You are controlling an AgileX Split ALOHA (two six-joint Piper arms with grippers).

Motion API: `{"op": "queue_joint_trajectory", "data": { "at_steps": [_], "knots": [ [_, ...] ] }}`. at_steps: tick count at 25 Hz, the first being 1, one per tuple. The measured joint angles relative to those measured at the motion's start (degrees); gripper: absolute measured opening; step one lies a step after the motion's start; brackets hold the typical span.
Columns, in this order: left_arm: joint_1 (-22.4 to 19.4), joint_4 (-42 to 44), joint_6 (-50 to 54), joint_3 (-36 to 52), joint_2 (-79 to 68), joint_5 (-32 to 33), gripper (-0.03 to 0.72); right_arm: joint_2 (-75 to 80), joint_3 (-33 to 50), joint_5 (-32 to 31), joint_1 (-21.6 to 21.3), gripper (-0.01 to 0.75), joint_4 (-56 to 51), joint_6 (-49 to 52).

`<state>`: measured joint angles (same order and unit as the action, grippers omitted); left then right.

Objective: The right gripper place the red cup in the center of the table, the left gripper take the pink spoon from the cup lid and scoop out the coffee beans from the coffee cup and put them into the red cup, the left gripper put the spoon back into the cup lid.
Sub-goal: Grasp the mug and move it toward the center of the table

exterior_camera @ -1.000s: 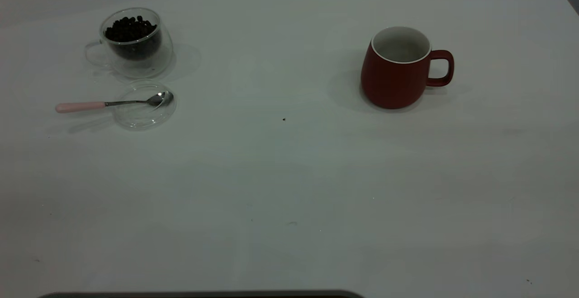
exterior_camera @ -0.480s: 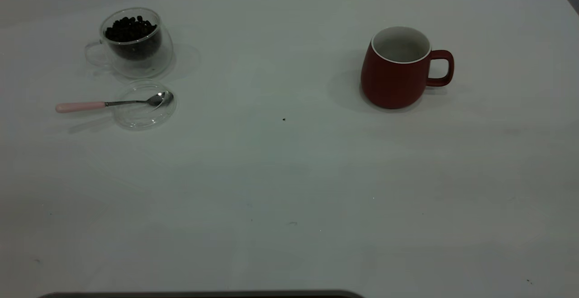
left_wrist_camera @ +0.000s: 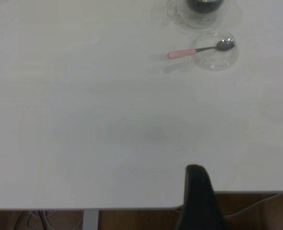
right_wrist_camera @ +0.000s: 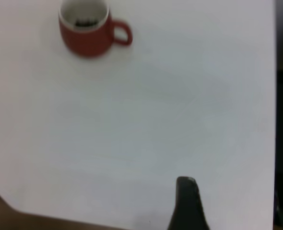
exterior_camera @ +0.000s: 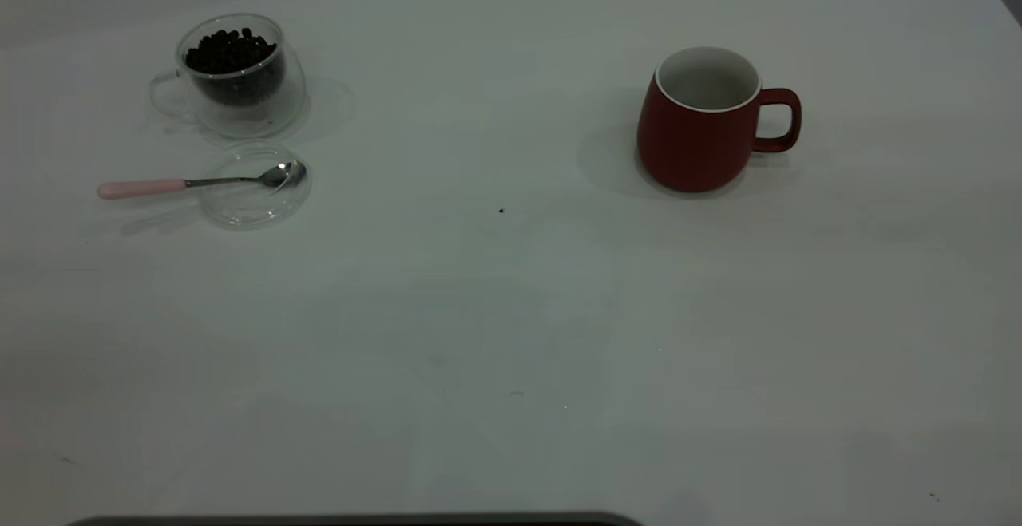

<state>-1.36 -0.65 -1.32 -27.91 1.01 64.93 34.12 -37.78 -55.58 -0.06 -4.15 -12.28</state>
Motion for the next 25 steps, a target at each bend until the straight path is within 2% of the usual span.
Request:
{"op": "queue_joint_trajectory", "data": {
  "at_steps": [6,13,18,25],
  "knots": [
    [0.0,0.0,0.0,0.0,0.0,0.0,0.546,24.3,-2.8,12.8,0.0,0.591,-5.1,-11.7],
    [0.0,0.0,-0.1,0.0,0.0,0.0,0.546,46.1,-3.3,30.1,0.0,0.591,-16.0,-38.4],
    [0.0,0.0,-0.1,0.0,0.0,0.0,0.546,59.7,-9.0,31.8,1.8,0.591,-22.5,-51.0],
    [0.0,0.0,-0.1,0.0,0.0,0.0,0.546,76.8,-22.1,31.8,5.4,0.591,-20.6,-54.7]
  ]
}}
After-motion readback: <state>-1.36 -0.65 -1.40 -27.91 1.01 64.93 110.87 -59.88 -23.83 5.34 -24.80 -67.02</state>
